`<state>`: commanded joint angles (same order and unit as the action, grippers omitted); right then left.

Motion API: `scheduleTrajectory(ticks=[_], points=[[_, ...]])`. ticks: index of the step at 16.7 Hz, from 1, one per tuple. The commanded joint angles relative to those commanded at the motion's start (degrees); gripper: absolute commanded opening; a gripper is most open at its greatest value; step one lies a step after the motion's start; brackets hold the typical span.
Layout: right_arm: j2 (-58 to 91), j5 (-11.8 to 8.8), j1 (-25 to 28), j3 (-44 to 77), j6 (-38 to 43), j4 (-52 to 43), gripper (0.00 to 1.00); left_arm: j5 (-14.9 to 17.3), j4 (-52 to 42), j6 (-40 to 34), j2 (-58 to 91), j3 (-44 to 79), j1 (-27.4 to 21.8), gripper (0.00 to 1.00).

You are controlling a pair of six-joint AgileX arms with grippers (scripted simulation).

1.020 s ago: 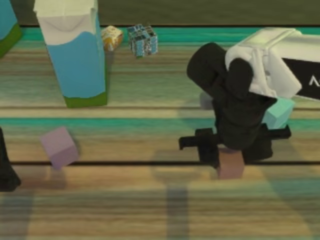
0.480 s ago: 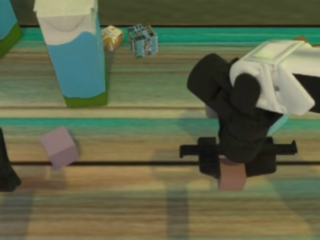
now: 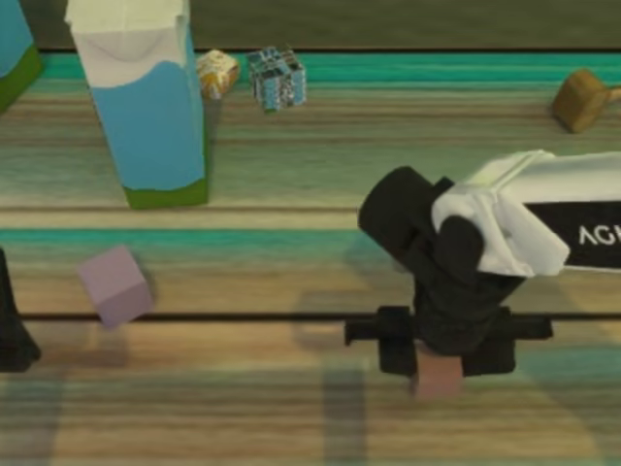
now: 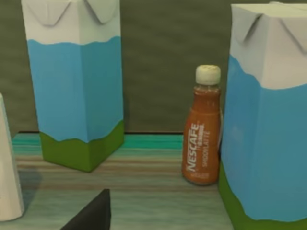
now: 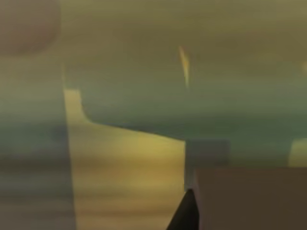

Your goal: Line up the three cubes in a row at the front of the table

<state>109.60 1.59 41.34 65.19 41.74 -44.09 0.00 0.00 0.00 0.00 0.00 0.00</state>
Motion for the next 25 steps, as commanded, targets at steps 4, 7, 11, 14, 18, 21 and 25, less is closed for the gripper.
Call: scheduleTrajectory(ticks=[4,7,11,14,18,21,25], points=[[0.4,0.0,0.1,-0.6,0.0,0.8,0.00,0.0,0.0,0.0,0.0,0.0,0.0,1.00],[0.4,0.0,0.1,-0.6,0.0,0.8,0.15,0.0,0.0,0.0,0.0,0.0,0.0,1.00],[0.4,0.0,0.1,-0.6,0.0,0.8,0.45,0.0,0.0,0.0,0.0,0.0,0.0,1.00],[0.4,0.0,0.1,-0.6,0.0,0.8,0.68,0.0,0.0,0.0,0.0,0.0,0.0,1.00],[0.4,0.0,0.1,-0.6,0.0,0.8,0.98,0.0,0.0,0.0,0.0,0.0,0.0,1.00],[0.4,0.0,0.1,-0.6,0.0,0.8,1.00,0.0,0.0,0.0,0.0,0.0,0.0,1.00],[0.4,0.0,0.1,-0.6,0.0,0.8,1.00,0.0,0.0,0.0,0.0,0.0,0.0,1.00]])
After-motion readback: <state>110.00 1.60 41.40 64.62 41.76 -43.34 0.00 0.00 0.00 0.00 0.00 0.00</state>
